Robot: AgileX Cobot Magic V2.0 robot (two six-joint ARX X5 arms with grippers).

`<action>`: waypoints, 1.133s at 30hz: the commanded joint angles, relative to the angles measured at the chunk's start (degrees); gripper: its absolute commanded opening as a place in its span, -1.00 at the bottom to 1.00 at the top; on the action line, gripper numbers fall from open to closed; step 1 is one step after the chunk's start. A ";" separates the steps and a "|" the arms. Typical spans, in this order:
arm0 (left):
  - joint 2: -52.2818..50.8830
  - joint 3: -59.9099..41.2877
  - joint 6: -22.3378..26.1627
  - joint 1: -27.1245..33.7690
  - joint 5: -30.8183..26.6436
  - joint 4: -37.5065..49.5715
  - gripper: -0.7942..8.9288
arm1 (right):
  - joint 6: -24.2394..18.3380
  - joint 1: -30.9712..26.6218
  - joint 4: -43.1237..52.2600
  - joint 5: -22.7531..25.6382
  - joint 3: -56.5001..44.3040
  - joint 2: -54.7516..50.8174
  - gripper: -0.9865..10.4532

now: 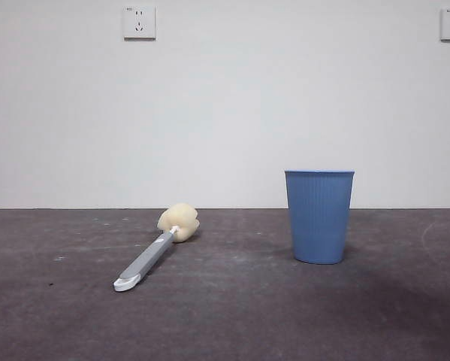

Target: Pick up the cup brush,pick up the cup,insert the brush into the cup,clean the cup,put the cup brush back,put the cup back to the fixed position on the table

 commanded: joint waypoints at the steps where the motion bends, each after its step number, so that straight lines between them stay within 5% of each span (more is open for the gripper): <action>1: -0.02 2.16 -3.61 0.13 2.16 0.20 -0.85 | 5.38 0.04 0.70 -0.07 2.84 0.44 -0.85; 12: 3.67 16.09 -2.45 0.13 4.98 -10.38 -0.85 | 2.54 0.13 -6.49 -7.85 18.95 11.34 -0.85; 23: 17.16 32.48 11.28 0.13 17.20 -28.72 -0.85 | -17.00 0.22 -36.72 -18.14 42.14 29.42 -0.85; 29: 25.29 39.89 18.62 0.00 21.14 -39.58 -0.85 | -23.08 1.09 -48.89 -18.16 48.81 35.47 -0.85; 34: 29.14 42.82 21.59 -0.02 21.49 -44.52 -0.85 | -24.20 1.31 -52.68 -18.10 49.35 37.40 -0.85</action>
